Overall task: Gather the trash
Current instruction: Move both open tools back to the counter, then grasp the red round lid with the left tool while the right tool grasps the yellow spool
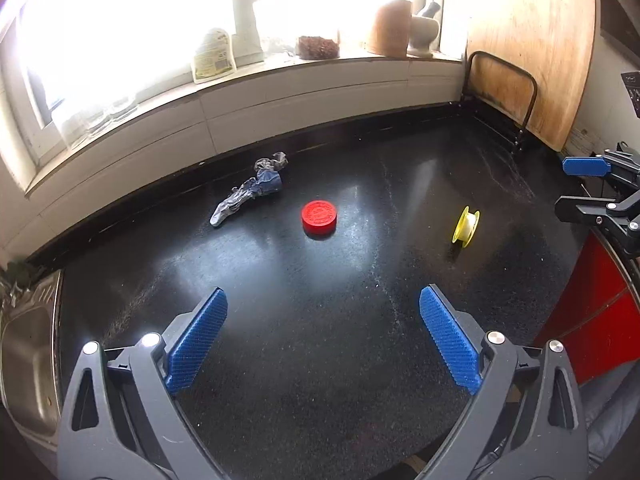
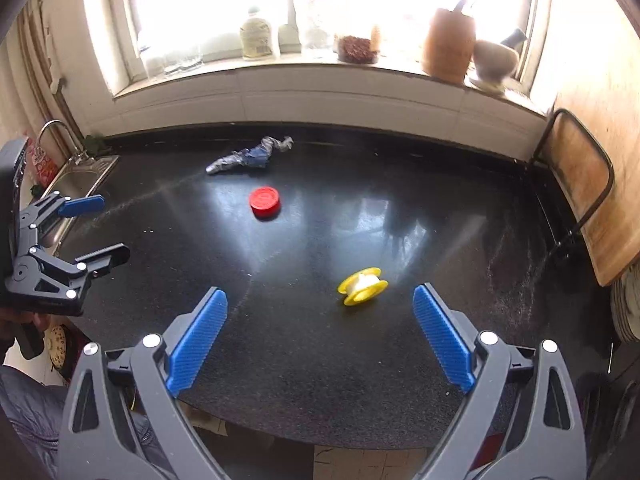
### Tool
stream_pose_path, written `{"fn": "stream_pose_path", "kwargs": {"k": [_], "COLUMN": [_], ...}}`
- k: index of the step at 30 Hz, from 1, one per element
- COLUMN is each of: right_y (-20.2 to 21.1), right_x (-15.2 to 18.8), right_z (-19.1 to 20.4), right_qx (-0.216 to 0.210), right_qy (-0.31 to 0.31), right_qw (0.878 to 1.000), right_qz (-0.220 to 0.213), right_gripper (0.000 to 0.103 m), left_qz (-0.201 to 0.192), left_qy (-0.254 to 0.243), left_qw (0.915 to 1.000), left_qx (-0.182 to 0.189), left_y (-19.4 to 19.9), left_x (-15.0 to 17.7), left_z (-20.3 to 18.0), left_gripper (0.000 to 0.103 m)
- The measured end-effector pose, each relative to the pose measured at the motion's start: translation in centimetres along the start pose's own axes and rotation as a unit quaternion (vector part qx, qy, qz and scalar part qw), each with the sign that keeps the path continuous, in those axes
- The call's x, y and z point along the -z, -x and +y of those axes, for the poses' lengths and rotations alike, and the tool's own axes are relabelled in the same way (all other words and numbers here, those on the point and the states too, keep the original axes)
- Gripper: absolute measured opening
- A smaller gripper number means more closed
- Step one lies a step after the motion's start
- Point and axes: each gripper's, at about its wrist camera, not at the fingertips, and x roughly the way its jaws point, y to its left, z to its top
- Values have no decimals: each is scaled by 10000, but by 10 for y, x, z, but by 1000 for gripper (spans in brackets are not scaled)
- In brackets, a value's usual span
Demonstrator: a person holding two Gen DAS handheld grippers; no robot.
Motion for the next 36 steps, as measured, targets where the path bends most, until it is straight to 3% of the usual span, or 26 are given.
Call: {"fn": "stream_pose_path", "kwargs": {"k": [11,28,32,35,36], "right_y": [-62,-195,-208,-208,-208], "right_x": [-2,6,2,-1,-2], "right_z": [-20,-53,-57,-57,-56], "right_qx": [-338,-629,-713,-716,-747], "right_qy": [69,564,683,776,786], "right_qw": [9989,9877,9848,9846,9841], "right_qz": [327,1312,1432,1395,1409], "right_gripper": [91,91,74,57,57], "left_qz": [301,764,670,508,504], "left_qy": [-255,-455,-413,-308,-253], "left_qw": [9992,9960,9968,9981,9982], "left_qx": [-89,-31,102,184,185], "left_y": [-55,-235,-251,-254,-255], "left_x": [-13,-54,-59,-65,-67], "left_z": [-6,-2,-1,2,3], "left_gripper": [94,94,93,73,58]}}
